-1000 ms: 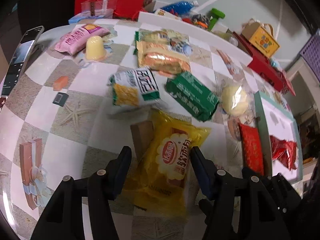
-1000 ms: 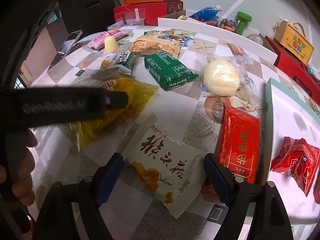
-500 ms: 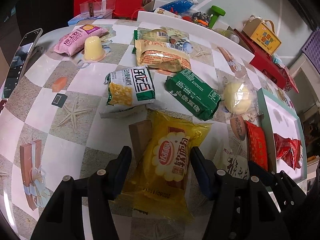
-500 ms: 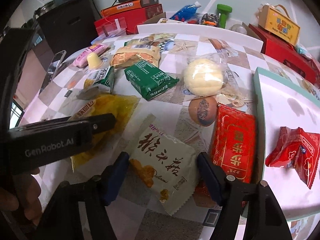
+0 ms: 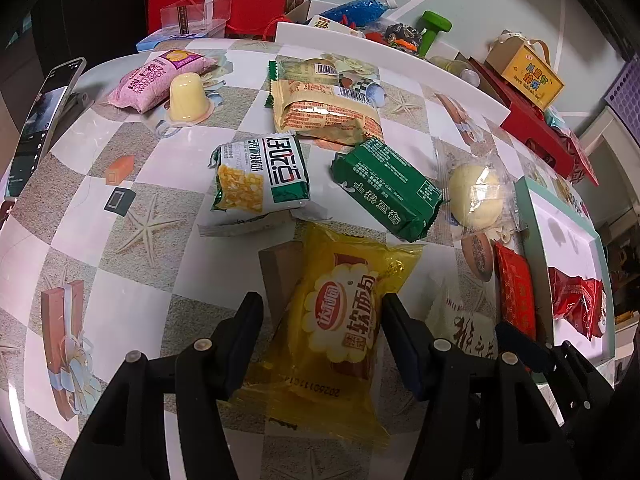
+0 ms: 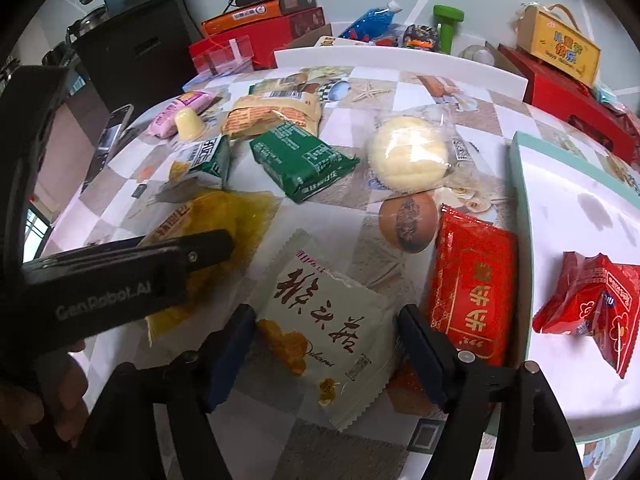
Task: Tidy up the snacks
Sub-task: 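Grasp the yellow bread bag with the left tool while the right tool grasps the white pastry bag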
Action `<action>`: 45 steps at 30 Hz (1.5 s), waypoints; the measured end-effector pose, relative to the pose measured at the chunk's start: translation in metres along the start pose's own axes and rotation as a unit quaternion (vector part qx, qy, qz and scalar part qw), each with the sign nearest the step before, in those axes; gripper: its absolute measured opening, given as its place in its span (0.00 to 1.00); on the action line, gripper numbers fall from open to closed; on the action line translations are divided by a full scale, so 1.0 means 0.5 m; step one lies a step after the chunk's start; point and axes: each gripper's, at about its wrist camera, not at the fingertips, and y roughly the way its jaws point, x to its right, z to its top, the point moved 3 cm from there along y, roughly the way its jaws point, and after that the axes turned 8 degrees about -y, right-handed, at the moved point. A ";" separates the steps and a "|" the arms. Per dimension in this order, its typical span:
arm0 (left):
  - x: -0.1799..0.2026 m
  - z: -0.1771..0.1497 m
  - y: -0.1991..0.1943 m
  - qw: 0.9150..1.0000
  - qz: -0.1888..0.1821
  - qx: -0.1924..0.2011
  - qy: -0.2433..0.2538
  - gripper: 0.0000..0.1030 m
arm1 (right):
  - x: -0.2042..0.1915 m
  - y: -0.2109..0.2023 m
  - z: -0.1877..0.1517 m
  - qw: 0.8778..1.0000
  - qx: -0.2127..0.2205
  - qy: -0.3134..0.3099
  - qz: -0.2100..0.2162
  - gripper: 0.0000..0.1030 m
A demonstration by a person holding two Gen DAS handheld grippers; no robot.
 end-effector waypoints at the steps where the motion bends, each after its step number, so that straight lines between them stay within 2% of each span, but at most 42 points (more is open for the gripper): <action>1: 0.000 0.000 0.000 1.000 0.000 0.000 0.000 0.61 | 0.001 -0.001 -0.001 1.000 -0.002 0.003 0.005 0.76; 9: -0.006 -0.001 -0.002 1.000 0.002 0.000 -0.005 0.61 | -0.009 -0.007 -0.017 0.999 -0.016 -0.005 0.037 0.79; 13: -0.006 -0.001 -0.002 1.000 0.003 0.000 -0.005 0.61 | -0.019 -0.010 -0.025 0.998 -0.019 -0.024 0.058 0.85; 17: -0.005 -0.001 -0.001 1.000 0.003 0.000 -0.004 0.61 | -0.027 -0.015 -0.028 0.998 -0.020 -0.046 0.046 0.85; 20: -0.007 -0.002 -0.001 1.000 0.003 0.000 -0.004 0.61 | -0.034 -0.011 -0.027 0.997 -0.018 -0.068 0.017 0.84; 27: -0.005 -0.002 0.000 1.000 0.006 0.000 -0.003 0.61 | -0.023 0.009 -0.011 0.997 -0.006 -0.077 -0.019 0.83; 30: -0.006 -0.004 0.000 1.000 0.005 0.000 -0.004 0.61 | -0.014 0.015 -0.009 0.998 -0.007 -0.066 -0.014 0.78; 32: -0.003 -0.004 0.000 1.000 0.007 0.000 -0.003 0.61 | -0.008 0.013 -0.006 0.998 -0.005 -0.056 -0.018 0.63; 33: -0.002 -0.005 -0.001 1.000 0.008 0.000 -0.002 0.61 | -0.006 0.010 -0.006 0.999 -0.002 -0.050 -0.013 0.62; 35: 0.000 -0.005 -0.002 1.000 0.008 0.001 0.001 0.59 | 0.002 0.004 -0.005 0.999 0.001 -0.036 -0.007 0.61; 38: 0.009 -0.005 -0.008 1.000 -0.004 0.004 0.006 0.43 | 0.009 -0.004 -0.003 1.000 0.008 -0.022 0.001 0.57; 45: 0.021 0.000 -0.027 1.000 -0.010 0.019 0.019 0.40 | 0.029 -0.046 0.009 0.999 0.048 0.012 0.013 0.56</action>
